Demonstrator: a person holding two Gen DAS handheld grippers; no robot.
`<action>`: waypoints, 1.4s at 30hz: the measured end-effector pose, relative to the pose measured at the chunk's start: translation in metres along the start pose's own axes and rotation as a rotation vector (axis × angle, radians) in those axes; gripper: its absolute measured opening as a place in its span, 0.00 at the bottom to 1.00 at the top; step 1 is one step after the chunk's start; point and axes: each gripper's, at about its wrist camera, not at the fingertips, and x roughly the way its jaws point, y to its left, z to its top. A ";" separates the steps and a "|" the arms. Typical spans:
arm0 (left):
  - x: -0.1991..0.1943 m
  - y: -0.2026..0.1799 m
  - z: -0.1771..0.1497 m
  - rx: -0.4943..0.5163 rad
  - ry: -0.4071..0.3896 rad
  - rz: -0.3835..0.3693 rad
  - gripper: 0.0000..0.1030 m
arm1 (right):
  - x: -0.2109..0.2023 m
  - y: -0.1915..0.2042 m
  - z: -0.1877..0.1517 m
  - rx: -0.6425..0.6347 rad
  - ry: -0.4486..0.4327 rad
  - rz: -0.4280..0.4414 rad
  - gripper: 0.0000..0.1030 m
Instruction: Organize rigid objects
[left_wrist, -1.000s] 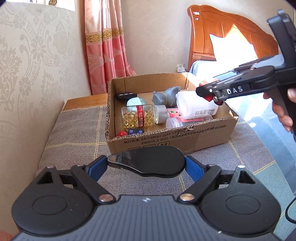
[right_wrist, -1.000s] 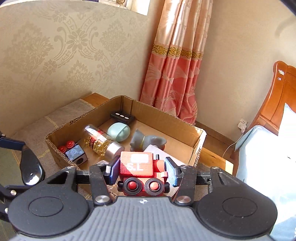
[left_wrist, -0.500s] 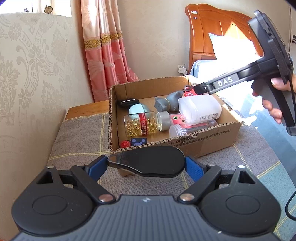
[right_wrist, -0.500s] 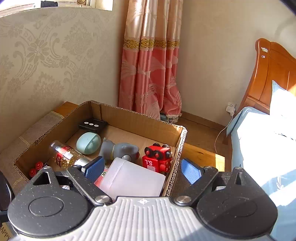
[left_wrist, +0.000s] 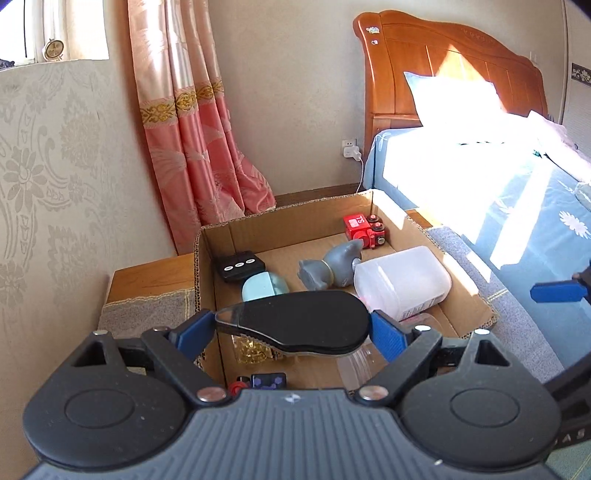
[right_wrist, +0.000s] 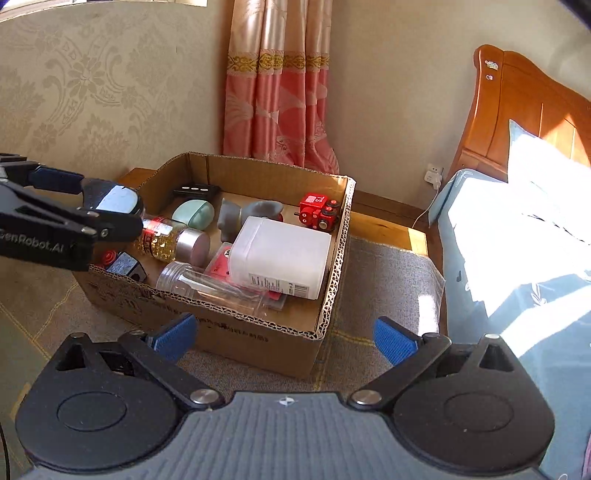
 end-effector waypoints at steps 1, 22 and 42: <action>0.011 0.001 0.007 -0.006 0.014 -0.008 0.87 | -0.003 0.002 -0.005 0.011 0.002 0.002 1.00; 0.056 -0.012 0.043 0.013 -0.001 0.107 0.93 | -0.012 -0.002 -0.026 0.085 0.032 -0.013 1.00; -0.076 -0.013 -0.072 -0.090 0.128 0.179 0.98 | -0.060 0.012 -0.027 0.213 0.065 -0.129 1.00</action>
